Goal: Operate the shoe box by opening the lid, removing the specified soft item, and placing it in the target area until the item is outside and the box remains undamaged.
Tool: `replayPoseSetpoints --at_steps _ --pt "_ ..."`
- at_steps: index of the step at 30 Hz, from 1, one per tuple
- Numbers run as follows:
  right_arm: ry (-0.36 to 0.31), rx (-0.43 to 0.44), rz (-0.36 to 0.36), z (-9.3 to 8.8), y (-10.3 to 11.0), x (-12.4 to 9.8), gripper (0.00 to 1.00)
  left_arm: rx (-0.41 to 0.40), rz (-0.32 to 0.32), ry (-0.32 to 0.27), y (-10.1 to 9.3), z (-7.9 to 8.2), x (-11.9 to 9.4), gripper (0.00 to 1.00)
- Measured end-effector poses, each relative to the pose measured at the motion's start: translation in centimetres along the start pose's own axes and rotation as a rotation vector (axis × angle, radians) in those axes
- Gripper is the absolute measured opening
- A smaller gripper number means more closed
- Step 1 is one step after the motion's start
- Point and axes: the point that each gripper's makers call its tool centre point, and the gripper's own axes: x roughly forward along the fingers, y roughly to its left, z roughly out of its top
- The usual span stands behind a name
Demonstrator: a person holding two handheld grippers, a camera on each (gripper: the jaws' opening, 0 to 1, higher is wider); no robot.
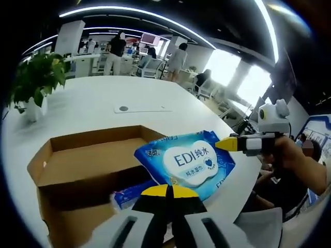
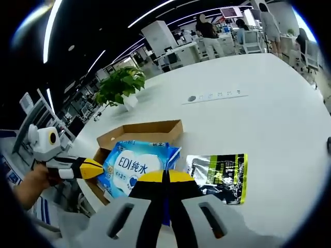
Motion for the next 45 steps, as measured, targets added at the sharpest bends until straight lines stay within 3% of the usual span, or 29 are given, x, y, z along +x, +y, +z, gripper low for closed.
replayPoseSetpoints --at_steps 15,26,32,45 --pt "-0.007 0.009 -0.069 0.6 -5.3 -3.0 0.00 0.037 -0.072 0.029 -3.7 1.4 4.5 0.00" --pt "-0.015 0.061 -0.132 0.5 -9.4 -4.1 0.00 0.079 -0.131 0.073 -6.7 1.8 8.0 0.00" --pt "0.000 0.072 -0.153 -0.1 -11.0 -3.0 0.00 0.065 -0.138 0.112 -6.6 1.1 10.0 0.00" --pt "0.045 0.098 -0.155 -1.6 -13.0 1.5 0.00 0.048 -0.072 0.186 -4.2 0.1 12.4 0.00"
